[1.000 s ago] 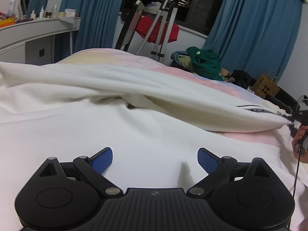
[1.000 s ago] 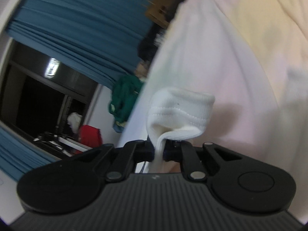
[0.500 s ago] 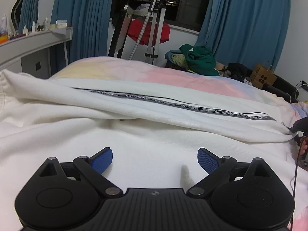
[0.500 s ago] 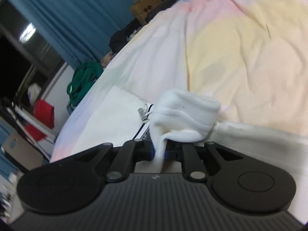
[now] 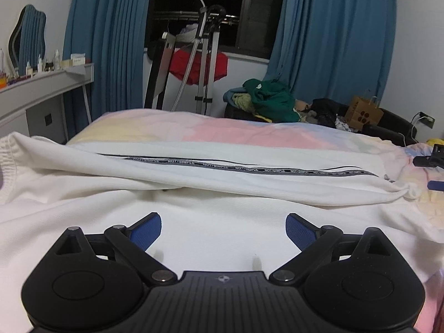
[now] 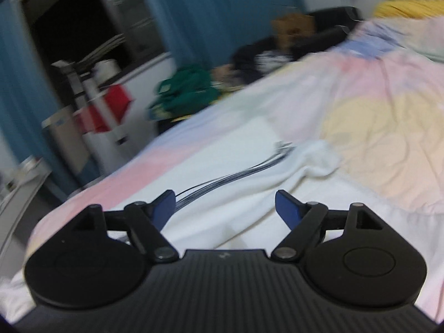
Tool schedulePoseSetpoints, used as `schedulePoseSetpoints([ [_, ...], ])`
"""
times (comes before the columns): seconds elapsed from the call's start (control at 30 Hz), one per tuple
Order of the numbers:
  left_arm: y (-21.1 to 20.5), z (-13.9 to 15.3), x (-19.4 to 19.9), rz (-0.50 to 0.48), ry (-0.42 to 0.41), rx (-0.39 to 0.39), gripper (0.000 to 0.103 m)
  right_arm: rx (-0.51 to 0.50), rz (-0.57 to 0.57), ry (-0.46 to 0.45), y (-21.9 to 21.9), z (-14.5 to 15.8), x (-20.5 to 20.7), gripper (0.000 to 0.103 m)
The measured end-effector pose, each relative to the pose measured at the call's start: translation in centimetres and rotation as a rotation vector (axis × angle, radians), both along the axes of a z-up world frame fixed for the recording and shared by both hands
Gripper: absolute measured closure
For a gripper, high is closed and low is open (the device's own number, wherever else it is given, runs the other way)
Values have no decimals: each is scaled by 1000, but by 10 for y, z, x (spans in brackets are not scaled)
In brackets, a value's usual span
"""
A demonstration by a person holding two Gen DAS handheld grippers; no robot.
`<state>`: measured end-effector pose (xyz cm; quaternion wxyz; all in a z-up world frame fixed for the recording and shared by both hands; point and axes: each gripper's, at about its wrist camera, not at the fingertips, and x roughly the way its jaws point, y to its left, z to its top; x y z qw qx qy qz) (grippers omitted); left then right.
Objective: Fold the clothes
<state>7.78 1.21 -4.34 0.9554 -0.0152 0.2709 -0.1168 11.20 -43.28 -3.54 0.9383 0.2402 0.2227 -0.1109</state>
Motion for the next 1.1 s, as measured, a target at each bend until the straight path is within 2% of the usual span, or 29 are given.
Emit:
schedulePoseSetpoints([
  [0.2,3,18,-37,8,-23,0,3,-145,191,10,73,23,-42,22],
  [0.3,6,26,-55,13,-29,-1,2,-163,238,-3,90,31,-56,22],
  [0.5,13,39,-85,30,-23,-5,0,-164,287,15,111,28,-81,22],
  [0.67,30,34,-92,80,40,-18,0,-191,291,28,117,25,-85,22],
  [0.73,48,34,-85,132,80,-62,0,-177,279,34,114,23,-82,22],
  [0.83,98,36,-73,248,145,-184,0,-153,255,48,108,20,-78,22],
  [1.0,207,37,-69,517,228,-465,0,-61,202,61,90,14,-77,22],
  [1.1,257,32,-79,622,255,-594,0,6,160,46,74,14,-79,22],
])
